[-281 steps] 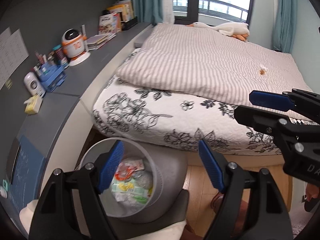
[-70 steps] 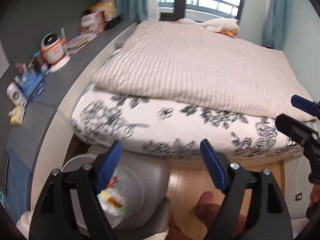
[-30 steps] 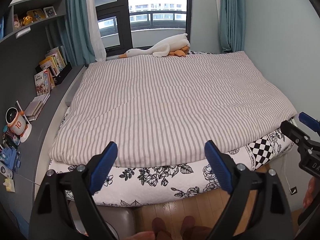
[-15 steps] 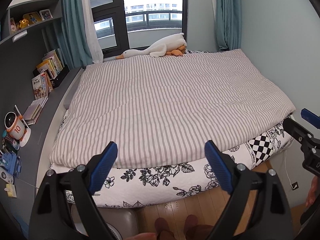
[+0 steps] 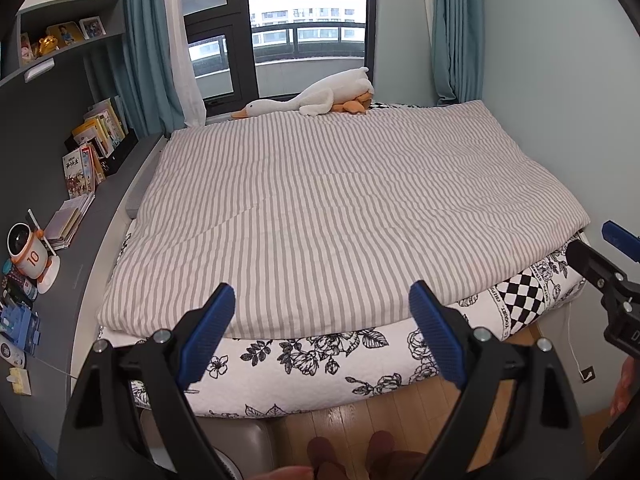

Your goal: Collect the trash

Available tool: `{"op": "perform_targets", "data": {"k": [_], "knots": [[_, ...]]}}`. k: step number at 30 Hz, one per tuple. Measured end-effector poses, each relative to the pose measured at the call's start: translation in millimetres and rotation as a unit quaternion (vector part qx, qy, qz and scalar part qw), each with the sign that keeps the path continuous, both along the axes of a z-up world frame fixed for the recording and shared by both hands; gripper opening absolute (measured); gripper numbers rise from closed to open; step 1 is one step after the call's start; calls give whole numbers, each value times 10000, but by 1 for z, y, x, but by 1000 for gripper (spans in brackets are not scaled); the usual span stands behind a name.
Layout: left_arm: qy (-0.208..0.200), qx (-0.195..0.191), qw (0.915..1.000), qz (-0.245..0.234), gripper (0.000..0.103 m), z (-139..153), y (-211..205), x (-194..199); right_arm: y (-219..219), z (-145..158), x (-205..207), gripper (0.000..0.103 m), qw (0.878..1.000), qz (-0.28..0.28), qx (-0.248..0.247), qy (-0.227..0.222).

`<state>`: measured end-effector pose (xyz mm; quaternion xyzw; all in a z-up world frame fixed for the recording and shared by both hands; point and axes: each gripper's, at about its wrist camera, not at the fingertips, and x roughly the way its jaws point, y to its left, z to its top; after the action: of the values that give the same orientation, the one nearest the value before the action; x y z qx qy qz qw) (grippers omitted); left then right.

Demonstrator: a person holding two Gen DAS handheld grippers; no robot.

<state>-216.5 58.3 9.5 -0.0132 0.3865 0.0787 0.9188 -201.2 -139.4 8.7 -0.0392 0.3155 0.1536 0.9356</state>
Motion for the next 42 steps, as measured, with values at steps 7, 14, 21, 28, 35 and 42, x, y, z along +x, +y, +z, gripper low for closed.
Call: {"op": "perform_targets", "data": {"k": [7,14,21,28,35,42], "knots": [[-21,-16,10000,-4,89,1,-1,1,0,1,4,88,10000,-10,-13,3],[-37,-41,10000,-18,89,3,-2,3,-1,0,5,88,10000,-12,-25,7],[-58,-64,10000,-35,88,5,0,5,0,1,4,88,10000,-21,-33,-13],[-74,-72,9999,-42,89,6,0,5,2,2,4,88,10000,-30,-45,-25],[-77,-77,9999,-46,89,7,-1,7,1,3,6,88,10000,-35,-49,-34],[-67,-89,9999,-52,89,7,0,8,1,3,6,88,10000,-32,-49,-37]]}}
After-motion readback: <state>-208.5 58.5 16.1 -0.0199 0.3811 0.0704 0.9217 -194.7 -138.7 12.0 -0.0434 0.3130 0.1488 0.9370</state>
